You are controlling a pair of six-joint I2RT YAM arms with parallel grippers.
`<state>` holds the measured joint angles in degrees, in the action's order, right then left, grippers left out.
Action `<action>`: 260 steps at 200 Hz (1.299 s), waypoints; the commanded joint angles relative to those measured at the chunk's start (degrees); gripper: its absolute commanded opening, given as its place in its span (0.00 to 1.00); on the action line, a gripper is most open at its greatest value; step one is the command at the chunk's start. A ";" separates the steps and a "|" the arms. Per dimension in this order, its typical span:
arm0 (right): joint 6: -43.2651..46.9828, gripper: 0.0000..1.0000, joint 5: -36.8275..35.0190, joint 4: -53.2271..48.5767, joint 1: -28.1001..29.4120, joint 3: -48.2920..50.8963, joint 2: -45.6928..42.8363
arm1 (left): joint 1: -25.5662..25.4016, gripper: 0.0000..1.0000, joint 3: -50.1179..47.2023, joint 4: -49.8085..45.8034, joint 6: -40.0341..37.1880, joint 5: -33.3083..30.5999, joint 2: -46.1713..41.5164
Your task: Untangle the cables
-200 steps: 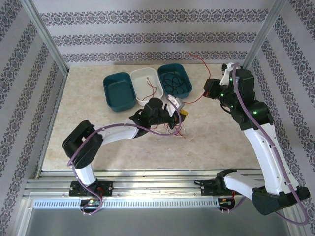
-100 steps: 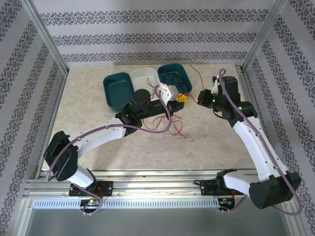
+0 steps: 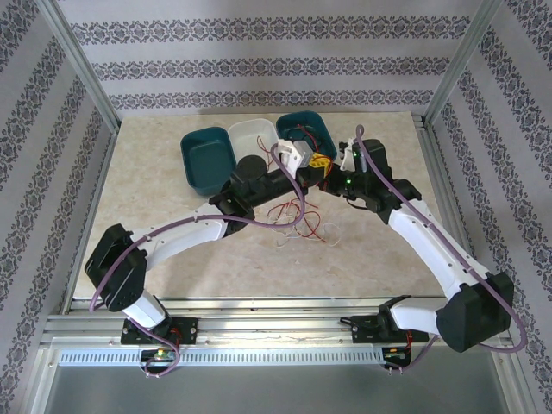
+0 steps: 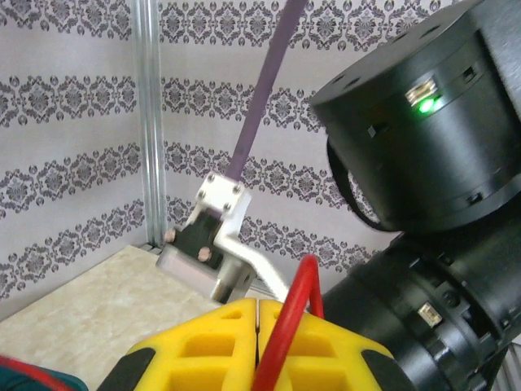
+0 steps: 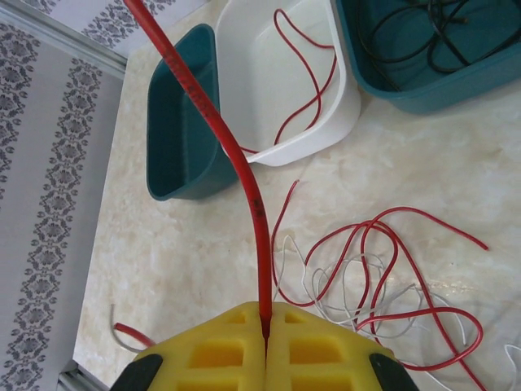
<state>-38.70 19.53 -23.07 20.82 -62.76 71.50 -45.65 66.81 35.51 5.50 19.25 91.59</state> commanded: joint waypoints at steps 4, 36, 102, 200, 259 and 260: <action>1.12 0.00 -3.53 -1.35 -0.88 -0.87 -3.39 | 0.13 0.00 -3.17 8.33 7.29 2.46 1.33; 1.59 0.00 -7.14 -4.11 -2.69 -0.28 -6.14 | -0.14 0.00 -2.83 15.39 14.81 9.14 6.45; 2.50 0.00 -8.03 -7.23 -5.31 0.35 -10.26 | -0.47 0.00 0.27 26.51 21.57 12.30 13.83; 7.72 0.00 -17.30 -16.27 -9.17 -4.14 -15.20 | -5.37 0.00 16.80 34.71 24.29 20.18 28.96; 7.73 0.00 -15.71 -15.78 -9.55 -3.59 -16.09 | -5.59 0.00 14.65 27.79 17.56 17.46 25.27; 7.70 0.01 -15.56 -15.65 -9.56 -3.55 -16.07 | -5.55 0.00 14.48 27.52 17.41 17.30 24.94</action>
<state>-31.73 -1.02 -40.36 10.11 -66.02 55.64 -49.19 84.66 68.07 28.82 37.67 121.38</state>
